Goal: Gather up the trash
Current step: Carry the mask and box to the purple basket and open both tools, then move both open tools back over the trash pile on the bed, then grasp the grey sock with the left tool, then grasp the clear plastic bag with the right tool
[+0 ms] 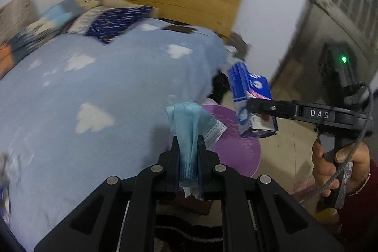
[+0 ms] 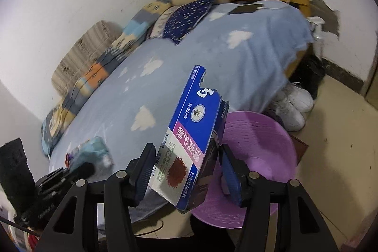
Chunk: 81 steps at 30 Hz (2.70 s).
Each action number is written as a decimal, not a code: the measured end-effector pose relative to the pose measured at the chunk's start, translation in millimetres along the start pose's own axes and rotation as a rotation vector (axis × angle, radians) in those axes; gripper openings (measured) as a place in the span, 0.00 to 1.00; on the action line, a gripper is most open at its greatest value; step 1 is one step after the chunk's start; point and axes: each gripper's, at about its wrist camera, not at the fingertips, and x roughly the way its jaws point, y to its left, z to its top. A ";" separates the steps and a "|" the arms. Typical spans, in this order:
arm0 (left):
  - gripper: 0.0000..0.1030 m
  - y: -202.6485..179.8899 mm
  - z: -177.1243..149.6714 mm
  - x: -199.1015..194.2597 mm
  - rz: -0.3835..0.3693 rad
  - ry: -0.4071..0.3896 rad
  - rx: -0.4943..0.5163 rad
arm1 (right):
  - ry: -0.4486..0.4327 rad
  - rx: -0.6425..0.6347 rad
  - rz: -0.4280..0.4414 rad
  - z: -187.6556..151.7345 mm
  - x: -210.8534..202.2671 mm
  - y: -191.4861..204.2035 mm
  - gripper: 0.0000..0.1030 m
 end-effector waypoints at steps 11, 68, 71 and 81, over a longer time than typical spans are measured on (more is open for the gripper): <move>0.42 -9.4 15.7 39.3 -0.056 0.068 -0.024 | -0.054 0.066 -0.058 4.0 -19.5 -44.3 0.62; 0.28 359.8 -263.6 -234.0 0.698 -0.133 -1.129 | 0.405 -0.405 0.295 -68.0 244.2 362.9 0.63; 0.28 355.7 -264.1 -240.1 0.692 -0.141 -1.111 | 0.402 -0.428 0.274 -72.6 275.0 383.9 0.63; 0.28 346.5 -249.0 -238.5 0.695 -0.128 -1.015 | 0.386 -0.550 0.206 -96.2 356.3 418.2 0.63</move>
